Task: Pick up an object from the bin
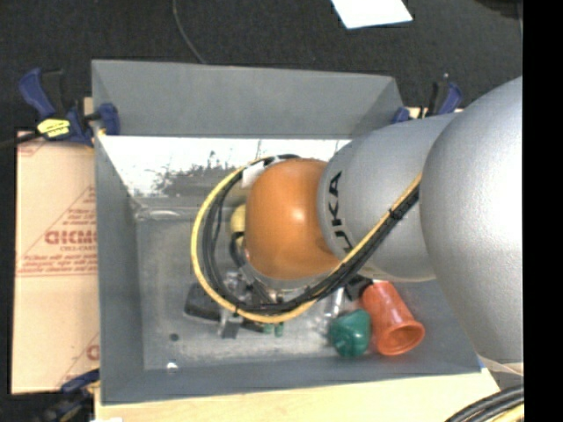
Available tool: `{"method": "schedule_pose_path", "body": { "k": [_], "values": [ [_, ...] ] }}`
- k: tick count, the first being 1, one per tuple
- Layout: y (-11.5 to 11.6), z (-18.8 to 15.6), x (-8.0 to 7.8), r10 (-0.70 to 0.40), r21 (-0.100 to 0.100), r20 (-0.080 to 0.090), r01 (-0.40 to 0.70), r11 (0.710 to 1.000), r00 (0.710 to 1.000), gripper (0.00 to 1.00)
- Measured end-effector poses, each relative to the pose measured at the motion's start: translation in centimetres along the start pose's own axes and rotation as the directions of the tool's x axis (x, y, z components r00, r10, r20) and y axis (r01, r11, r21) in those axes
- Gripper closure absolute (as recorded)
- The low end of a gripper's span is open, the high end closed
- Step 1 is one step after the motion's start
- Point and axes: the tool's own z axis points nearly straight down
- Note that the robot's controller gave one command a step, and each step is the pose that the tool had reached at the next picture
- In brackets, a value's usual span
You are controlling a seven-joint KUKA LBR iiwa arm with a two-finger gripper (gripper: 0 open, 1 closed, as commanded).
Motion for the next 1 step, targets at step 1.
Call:
{"method": "schedule_pose_path", "body": {
  "k": [1],
  "values": [
    [0.03, -1.88, -0.15, -0.001, -0.002, 0.005, 0.001, 1.0, 1.0, 1.0]
  ]
}}
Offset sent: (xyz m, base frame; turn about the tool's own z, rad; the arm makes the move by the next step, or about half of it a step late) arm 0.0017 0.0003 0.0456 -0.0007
